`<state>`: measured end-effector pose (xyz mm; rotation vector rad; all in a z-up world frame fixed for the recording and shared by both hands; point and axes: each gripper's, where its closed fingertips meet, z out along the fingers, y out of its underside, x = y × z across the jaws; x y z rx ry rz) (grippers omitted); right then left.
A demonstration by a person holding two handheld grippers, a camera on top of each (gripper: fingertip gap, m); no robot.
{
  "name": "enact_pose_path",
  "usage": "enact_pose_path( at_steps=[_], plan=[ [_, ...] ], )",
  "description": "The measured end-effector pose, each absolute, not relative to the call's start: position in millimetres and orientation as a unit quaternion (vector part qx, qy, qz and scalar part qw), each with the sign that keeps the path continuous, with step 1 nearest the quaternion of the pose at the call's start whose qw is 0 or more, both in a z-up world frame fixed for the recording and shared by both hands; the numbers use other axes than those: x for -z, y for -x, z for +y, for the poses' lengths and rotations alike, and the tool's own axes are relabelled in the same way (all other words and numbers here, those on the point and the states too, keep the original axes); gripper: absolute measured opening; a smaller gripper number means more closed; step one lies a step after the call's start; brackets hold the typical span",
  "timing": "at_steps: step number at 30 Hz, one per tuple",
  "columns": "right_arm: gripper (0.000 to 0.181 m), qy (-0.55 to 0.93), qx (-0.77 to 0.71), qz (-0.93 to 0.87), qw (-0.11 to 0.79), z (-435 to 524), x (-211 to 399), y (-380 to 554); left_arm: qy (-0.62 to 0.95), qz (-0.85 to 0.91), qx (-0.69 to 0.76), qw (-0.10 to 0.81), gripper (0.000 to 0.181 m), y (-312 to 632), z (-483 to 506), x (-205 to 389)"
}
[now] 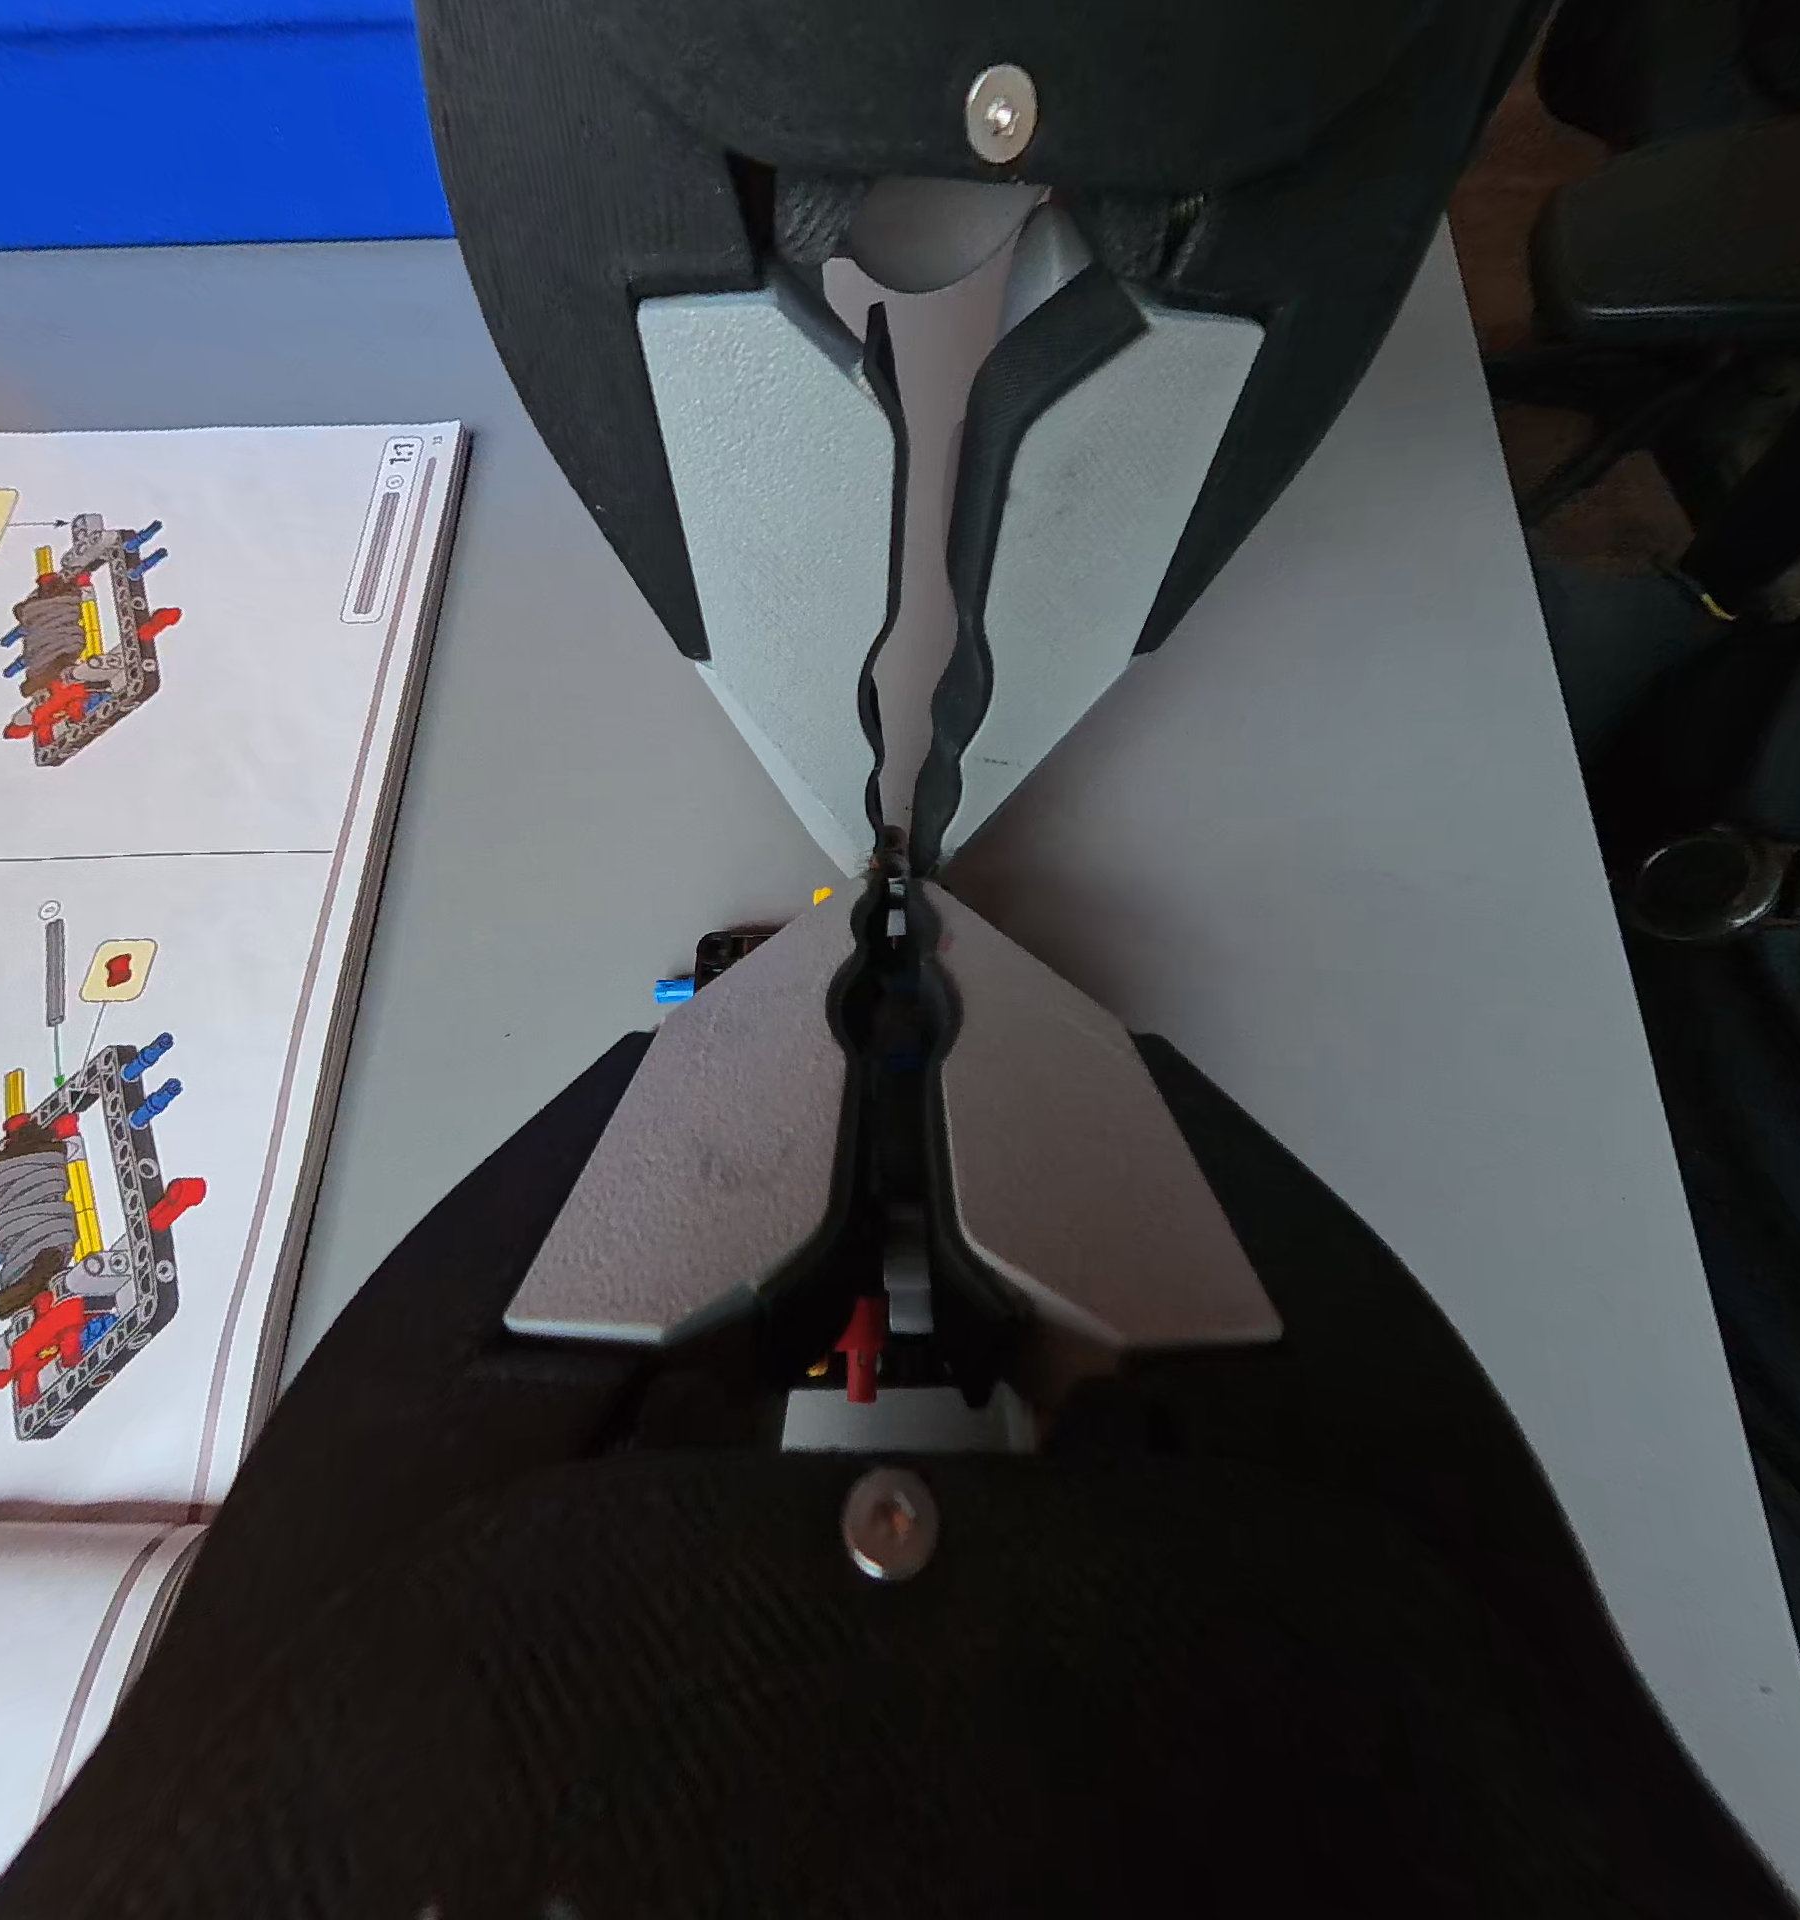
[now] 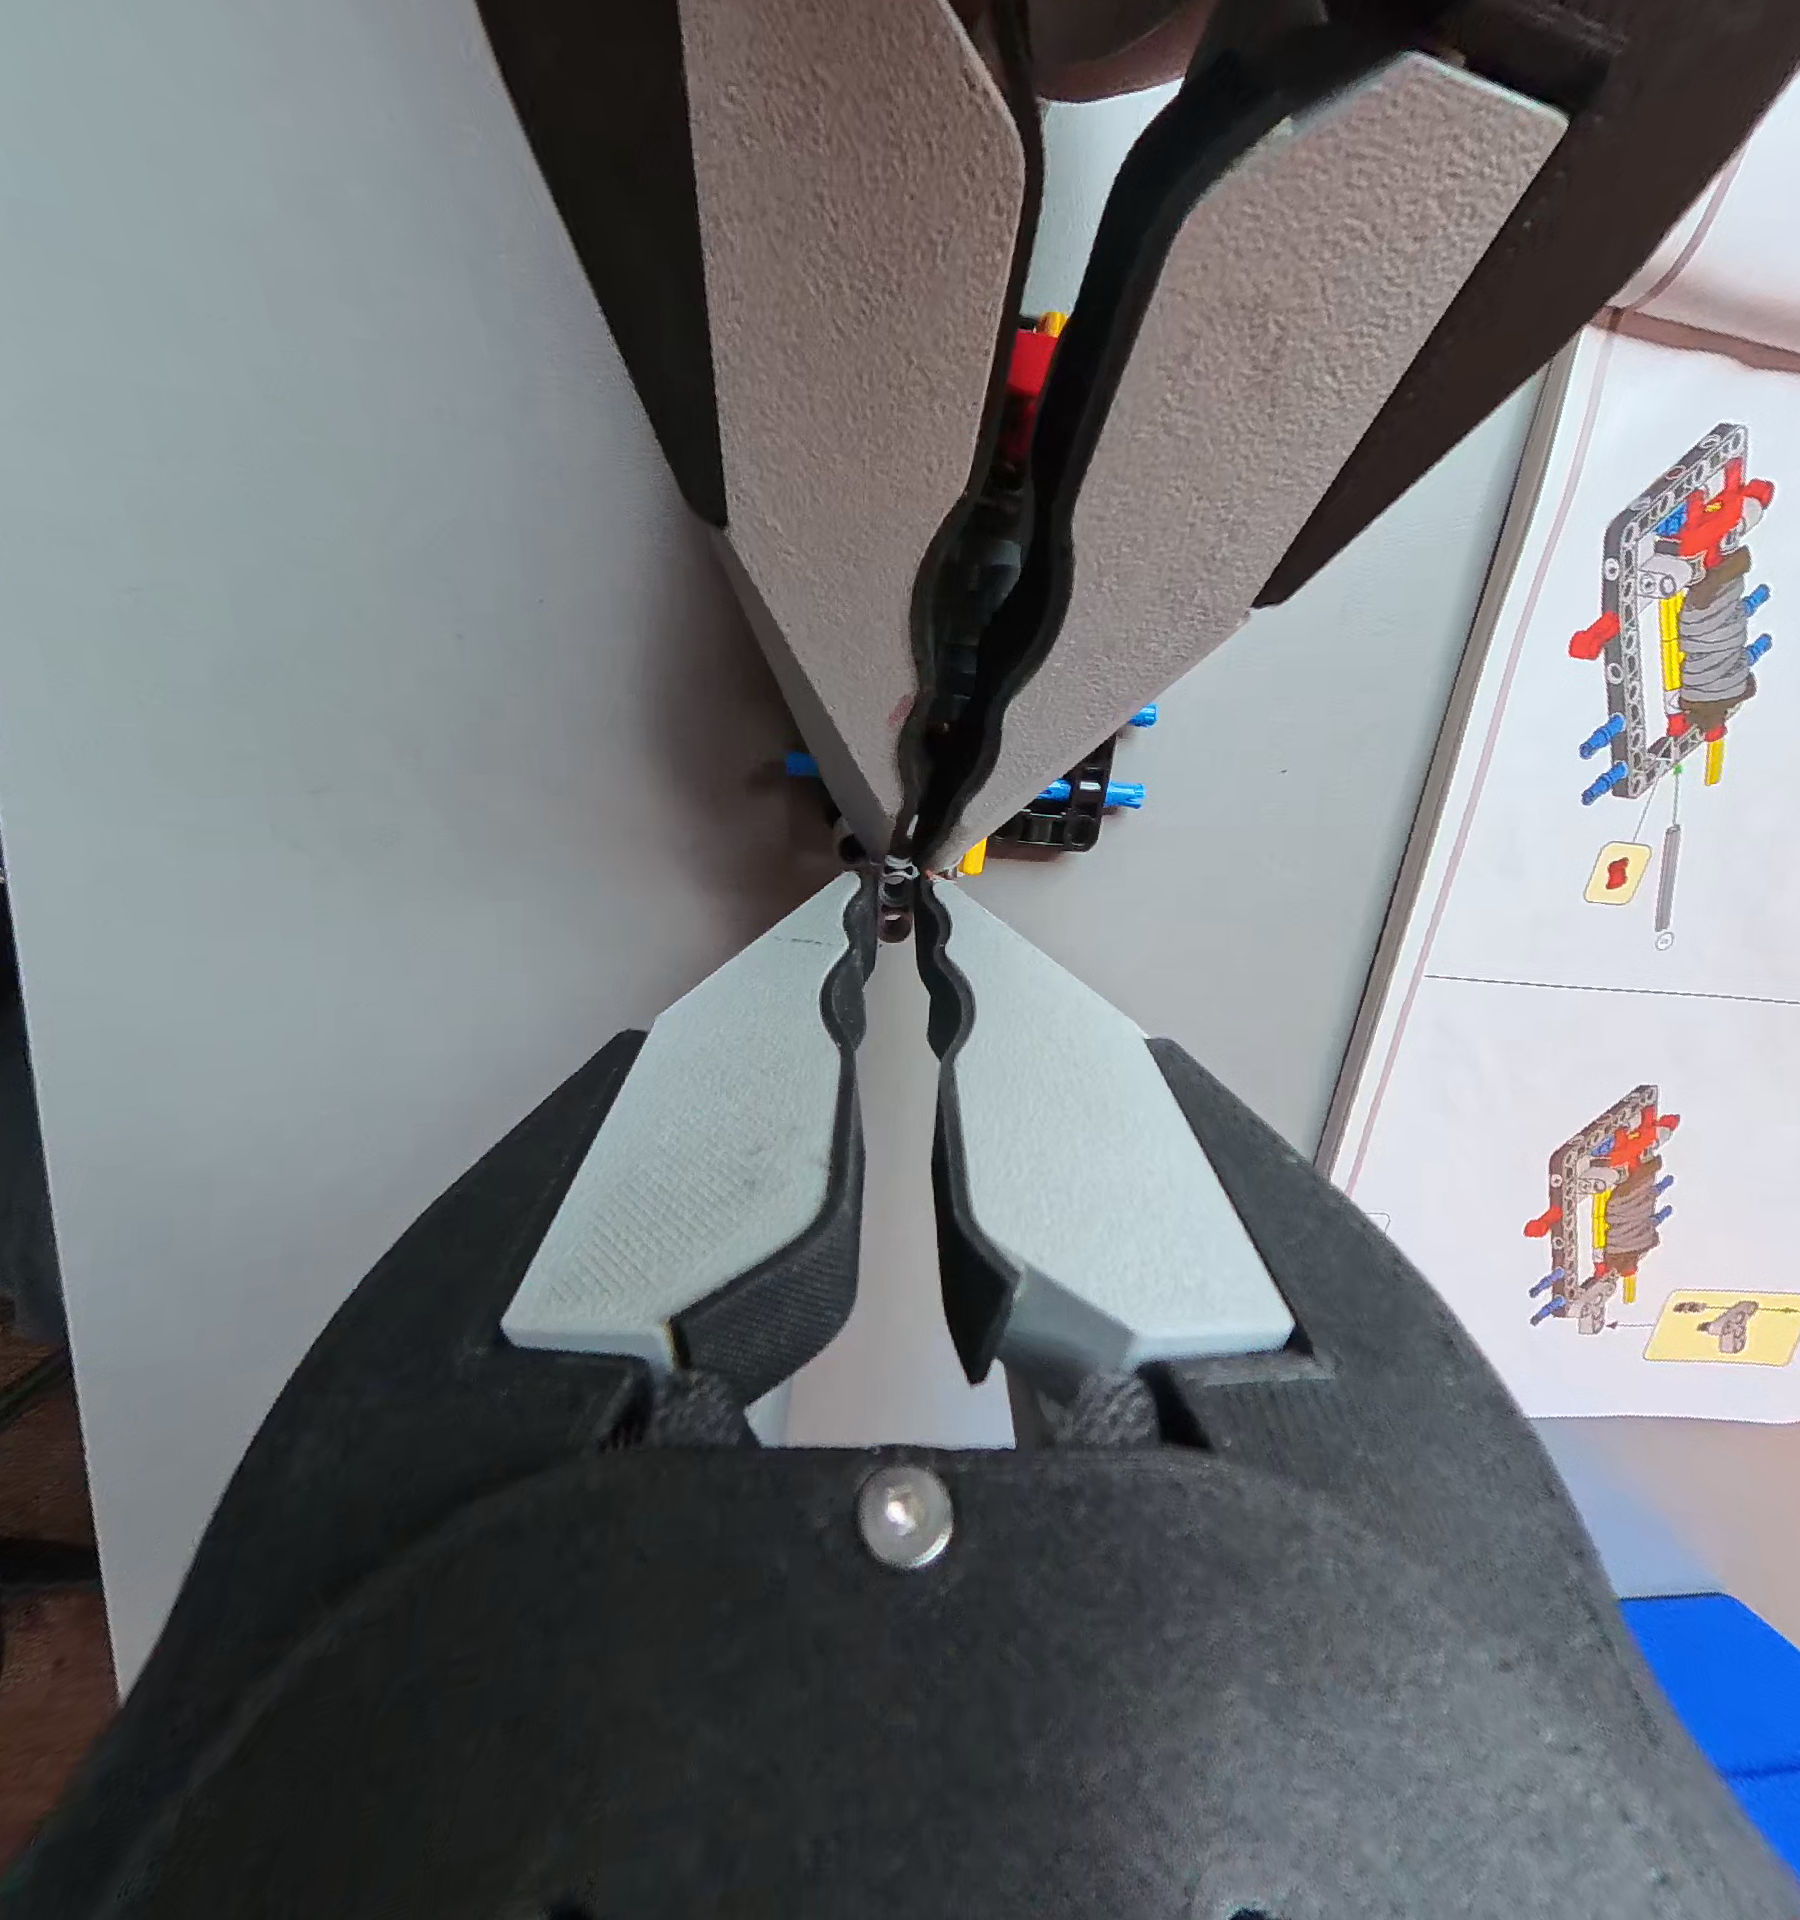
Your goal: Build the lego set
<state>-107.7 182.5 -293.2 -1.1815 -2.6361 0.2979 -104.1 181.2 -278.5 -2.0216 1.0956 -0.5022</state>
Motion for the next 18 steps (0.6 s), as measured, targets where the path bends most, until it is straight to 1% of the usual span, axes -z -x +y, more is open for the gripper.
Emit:
enact_pose_path(
  at_steps=[5, 10, 16, 18],
  plan=[
    [0.004, 0.402, -0.108, -0.9, 0.133, 184.2, 294.0, 108.6, 0.795, 0.439, 0.178, 0.379, 0.0, 109.5, 180.2, 280.1],
    [0.004, 0.401, -0.111, -0.898, 0.14, 186.2, 293.5, 105.1, 0.787, 0.431, 0.204, 0.391, 0.019, 119.3, 175.3, 267.0],
    [0.004, 0.4, -0.1, -0.9, 0.142, 187.7, 288.0, 104.7, 0.772, 0.473, 0.159, 0.393, 0.021, 119.5, 168.9, 273.8],
    [0.004, 0.404, -0.119, -0.895, 0.147, 183.7, 282.9, 106.5, 0.777, 0.467, 0.168, 0.388, 0.027, 113.0, 168.1, 274.9]
  ],
)
